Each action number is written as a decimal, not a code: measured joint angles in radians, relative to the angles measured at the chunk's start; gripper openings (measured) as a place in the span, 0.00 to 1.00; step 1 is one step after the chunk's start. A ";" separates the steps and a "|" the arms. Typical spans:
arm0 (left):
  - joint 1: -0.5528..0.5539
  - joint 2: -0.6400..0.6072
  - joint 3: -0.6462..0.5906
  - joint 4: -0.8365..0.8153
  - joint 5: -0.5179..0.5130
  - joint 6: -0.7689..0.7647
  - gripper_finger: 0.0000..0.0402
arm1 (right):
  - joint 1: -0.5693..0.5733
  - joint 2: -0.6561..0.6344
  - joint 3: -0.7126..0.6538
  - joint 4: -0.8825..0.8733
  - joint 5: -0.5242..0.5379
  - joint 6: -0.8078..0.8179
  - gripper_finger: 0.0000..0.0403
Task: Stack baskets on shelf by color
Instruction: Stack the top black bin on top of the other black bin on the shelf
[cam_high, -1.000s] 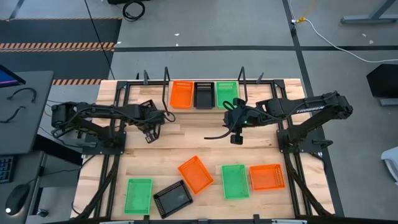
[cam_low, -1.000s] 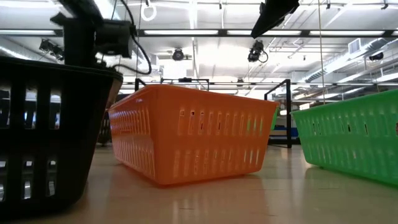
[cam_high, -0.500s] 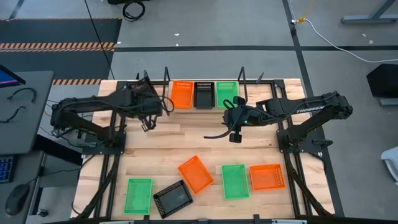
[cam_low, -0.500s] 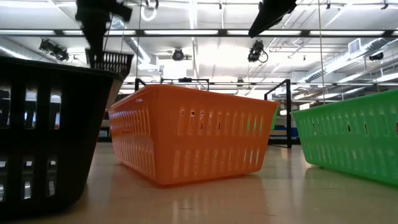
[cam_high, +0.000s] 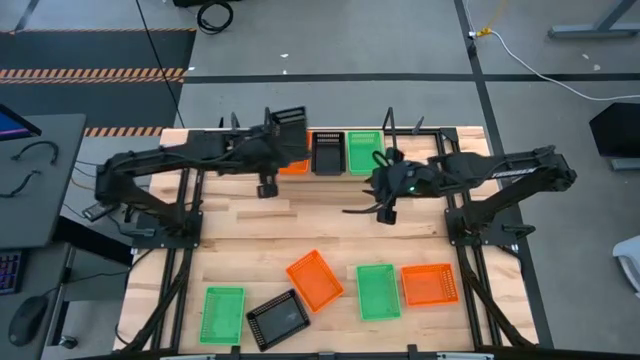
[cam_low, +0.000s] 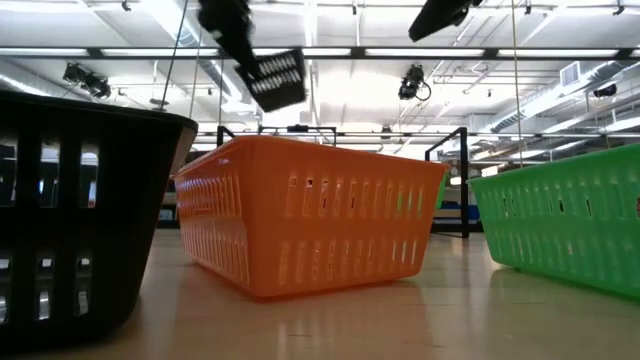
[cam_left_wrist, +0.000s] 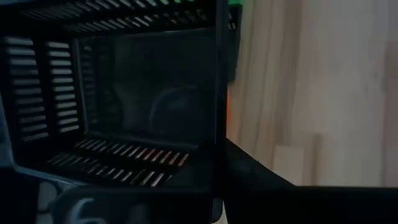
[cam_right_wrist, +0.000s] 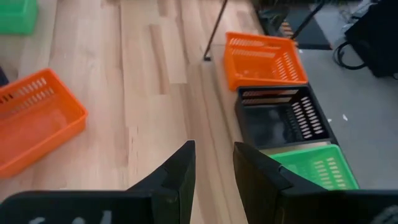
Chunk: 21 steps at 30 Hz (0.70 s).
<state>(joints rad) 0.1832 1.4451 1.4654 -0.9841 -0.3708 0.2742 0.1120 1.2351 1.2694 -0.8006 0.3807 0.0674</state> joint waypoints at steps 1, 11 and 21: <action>0.011 0.027 0.000 0.027 0.017 0.012 0.03 | 0.000 -0.013 0.000 -0.003 0.005 0.005 0.28; 0.073 0.253 0.000 0.311 0.080 0.156 0.03 | 0.000 -0.087 0.000 -0.047 0.030 0.038 0.28; 0.134 0.345 0.082 0.294 0.165 0.133 0.03 | -0.004 -0.064 0.000 -0.070 0.036 0.018 0.28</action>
<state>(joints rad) 0.3173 1.7900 1.5473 -0.6905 -0.2059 0.4071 0.1081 1.1714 1.2697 -0.8709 0.4164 0.0855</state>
